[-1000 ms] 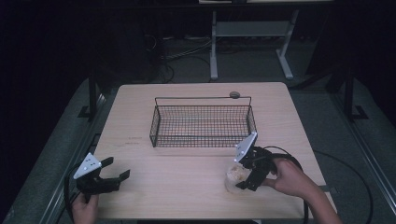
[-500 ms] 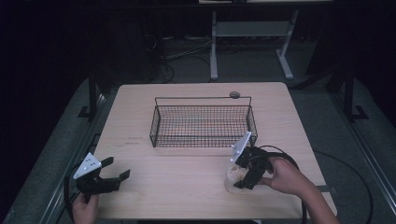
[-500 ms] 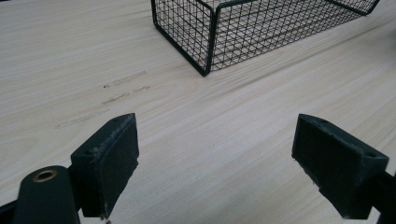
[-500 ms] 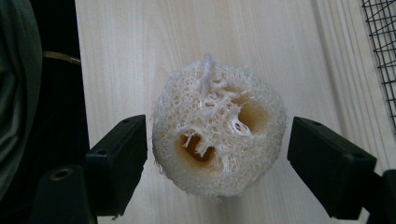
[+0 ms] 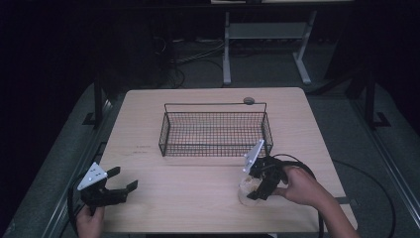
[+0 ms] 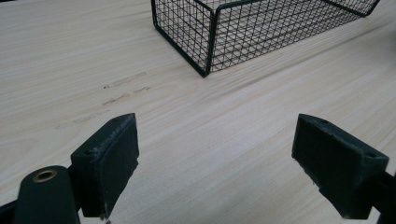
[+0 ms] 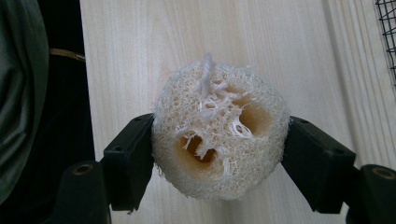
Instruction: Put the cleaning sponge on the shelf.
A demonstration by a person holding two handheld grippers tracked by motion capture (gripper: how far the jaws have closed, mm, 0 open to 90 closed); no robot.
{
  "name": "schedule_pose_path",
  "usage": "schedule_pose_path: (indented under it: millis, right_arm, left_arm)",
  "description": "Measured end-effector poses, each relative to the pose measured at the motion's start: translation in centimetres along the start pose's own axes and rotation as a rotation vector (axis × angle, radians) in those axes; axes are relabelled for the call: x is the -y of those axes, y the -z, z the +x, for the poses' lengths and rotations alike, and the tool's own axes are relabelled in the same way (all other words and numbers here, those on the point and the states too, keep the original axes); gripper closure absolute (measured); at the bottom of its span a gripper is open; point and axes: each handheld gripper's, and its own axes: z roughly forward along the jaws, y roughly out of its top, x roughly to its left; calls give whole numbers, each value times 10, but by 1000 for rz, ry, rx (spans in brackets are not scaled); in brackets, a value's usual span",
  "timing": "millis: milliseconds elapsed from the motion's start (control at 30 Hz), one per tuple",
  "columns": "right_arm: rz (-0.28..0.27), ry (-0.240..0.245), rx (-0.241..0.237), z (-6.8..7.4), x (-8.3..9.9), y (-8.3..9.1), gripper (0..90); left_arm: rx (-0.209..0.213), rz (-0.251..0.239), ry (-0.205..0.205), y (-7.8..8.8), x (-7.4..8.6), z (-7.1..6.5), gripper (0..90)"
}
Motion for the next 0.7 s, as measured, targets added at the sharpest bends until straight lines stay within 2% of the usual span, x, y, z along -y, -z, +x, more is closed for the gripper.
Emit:
schedule_pose_path:
  millis: [233,700]
  right_arm:
    - [-2,18,-1,0,-8,5,287]
    - [-31,9,9,-7,-17,21,287]
  left_arm:
    - [1,-3,4,1,0,0,140]
    - [3,-5,5,0,0,2,139]
